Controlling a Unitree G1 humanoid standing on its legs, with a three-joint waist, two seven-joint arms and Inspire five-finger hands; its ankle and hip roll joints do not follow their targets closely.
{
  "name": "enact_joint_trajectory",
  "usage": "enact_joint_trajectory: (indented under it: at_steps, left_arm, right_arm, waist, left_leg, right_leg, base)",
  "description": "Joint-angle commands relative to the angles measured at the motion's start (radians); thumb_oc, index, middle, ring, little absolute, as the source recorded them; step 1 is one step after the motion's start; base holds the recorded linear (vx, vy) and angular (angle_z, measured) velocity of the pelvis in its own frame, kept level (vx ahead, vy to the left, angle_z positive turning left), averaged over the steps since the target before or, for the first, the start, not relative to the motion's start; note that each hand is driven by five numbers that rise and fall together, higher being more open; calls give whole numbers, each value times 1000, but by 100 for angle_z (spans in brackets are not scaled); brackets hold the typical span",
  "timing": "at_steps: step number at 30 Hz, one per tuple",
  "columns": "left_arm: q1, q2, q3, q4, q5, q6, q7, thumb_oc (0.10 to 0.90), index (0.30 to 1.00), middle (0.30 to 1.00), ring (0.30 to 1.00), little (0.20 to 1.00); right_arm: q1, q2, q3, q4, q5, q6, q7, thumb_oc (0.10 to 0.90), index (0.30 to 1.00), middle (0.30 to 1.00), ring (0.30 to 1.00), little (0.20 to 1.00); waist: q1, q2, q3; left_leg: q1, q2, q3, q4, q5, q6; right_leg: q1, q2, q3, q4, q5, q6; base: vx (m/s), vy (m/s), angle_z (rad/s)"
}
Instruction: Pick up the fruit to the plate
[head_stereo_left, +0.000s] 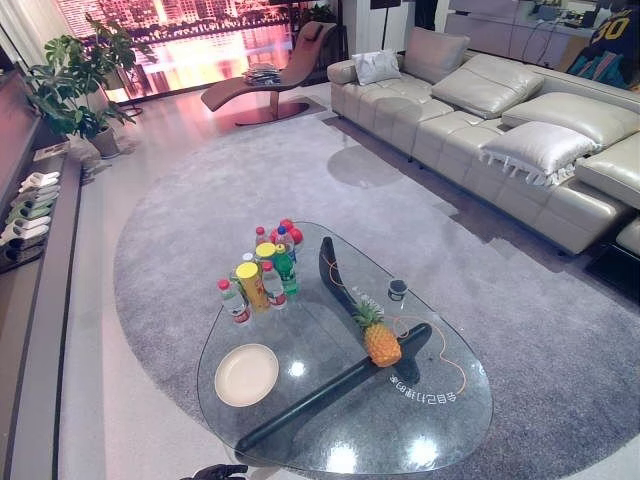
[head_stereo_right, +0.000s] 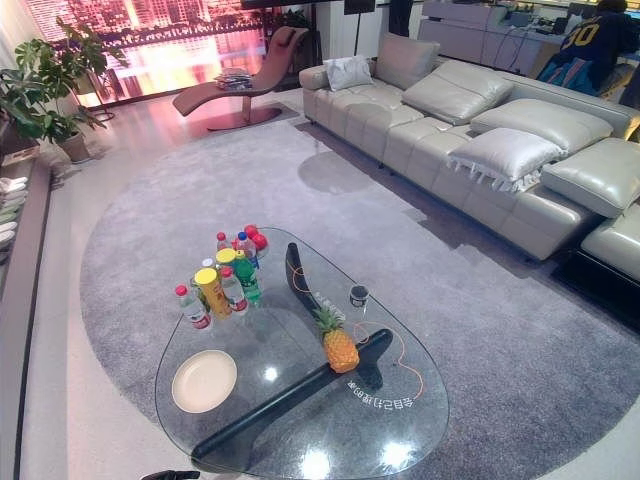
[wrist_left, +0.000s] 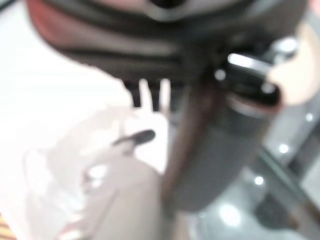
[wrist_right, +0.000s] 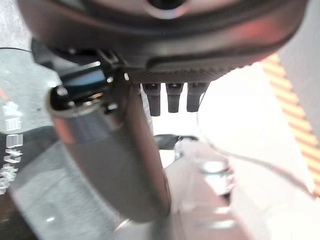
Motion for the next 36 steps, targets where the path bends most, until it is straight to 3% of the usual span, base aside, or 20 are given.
enact_joint_trajectory:
  at_steps: [1,10,19,36]
  left_arm:
    - [-50,-40,12,69,-25,-16,-46,800,900,900,900,900]
    - [-49,-39,13,68,-34,-13,-38,800,900,900,900,900]
    - [-42,-23,24,67,-66,4,-17,800,900,900,900,900]
    - [-144,-4,-8,29,-172,14,1,800,900,900,900,900]
  right_arm:
    - [-53,11,-18,32,32,-28,14,800,900,900,900,900]
    - [-56,9,-19,28,22,-29,-16,800,900,900,900,900]
    - [-46,-16,-27,35,-7,-19,-20,800,900,900,900,900]
    - [-147,-50,32,-10,36,-8,-45,800,900,900,900,900]
  waist:
    - [8,-7,18]
    - [7,-6,22]
    - [7,-4,62]
    - [4,19,263]
  left_leg:
    - [36,10,49,1,-81,-15]
    - [36,12,48,1,-80,-17]
    - [6,10,41,1,-68,-13]
    - [-220,-29,-24,1,10,3]
  right_leg:
    - [-28,6,-28,5,50,9]
    - [-27,5,-30,5,50,8]
    - [-54,7,-26,5,58,5]
    - [-280,28,-1,5,126,-20]
  base:
    - [0,0,0]
    - [4,0,0]
    - [8,0,0]
    - [-100,2,-2]
